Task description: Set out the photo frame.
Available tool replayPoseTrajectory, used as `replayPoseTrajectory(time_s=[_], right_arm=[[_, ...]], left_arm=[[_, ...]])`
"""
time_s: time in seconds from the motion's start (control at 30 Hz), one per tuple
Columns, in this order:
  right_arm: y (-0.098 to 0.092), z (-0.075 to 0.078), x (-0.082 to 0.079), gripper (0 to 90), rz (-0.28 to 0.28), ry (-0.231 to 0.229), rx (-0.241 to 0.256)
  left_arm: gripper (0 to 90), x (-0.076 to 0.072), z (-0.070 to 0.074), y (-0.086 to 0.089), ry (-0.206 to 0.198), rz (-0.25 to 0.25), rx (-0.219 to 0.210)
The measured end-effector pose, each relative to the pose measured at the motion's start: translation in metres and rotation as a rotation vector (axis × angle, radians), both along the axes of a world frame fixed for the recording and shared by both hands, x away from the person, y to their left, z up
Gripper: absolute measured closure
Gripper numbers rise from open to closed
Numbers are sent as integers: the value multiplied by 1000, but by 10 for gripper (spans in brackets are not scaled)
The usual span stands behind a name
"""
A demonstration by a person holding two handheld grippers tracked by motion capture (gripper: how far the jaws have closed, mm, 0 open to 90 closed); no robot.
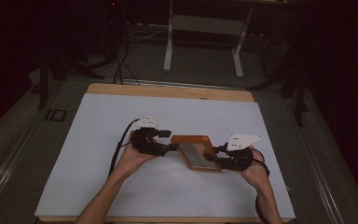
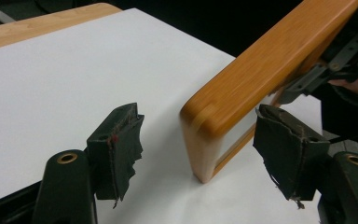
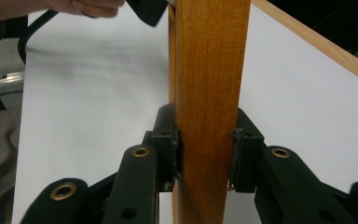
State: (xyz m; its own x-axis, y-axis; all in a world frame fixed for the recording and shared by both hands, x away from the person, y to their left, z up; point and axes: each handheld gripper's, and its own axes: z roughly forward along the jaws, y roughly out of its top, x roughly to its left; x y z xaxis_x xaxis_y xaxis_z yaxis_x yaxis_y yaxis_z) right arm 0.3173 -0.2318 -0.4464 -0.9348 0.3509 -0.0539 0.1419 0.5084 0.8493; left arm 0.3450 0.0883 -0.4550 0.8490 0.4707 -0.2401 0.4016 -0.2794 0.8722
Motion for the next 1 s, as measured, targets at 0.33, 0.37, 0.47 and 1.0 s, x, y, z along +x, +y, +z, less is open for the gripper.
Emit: replayPoseTrajectory(time_s=[0.33,0.37,0.47,1.0], right_arm=[[-6,-5,-3,687,-15,-3,25],[-6,-5,-3,687,-15,-4,25],[-6,-5,-2,687,-12,-2,28],[-13,-6,0,682,-38,19,5]], left_arm=[[331,1,-14,-22,4,-33,29],[340,2,-15,-24,8,-40,28],[365,3,-20,-30,15,-61,41],[543,1,-27,-47,-20,-125,106]])
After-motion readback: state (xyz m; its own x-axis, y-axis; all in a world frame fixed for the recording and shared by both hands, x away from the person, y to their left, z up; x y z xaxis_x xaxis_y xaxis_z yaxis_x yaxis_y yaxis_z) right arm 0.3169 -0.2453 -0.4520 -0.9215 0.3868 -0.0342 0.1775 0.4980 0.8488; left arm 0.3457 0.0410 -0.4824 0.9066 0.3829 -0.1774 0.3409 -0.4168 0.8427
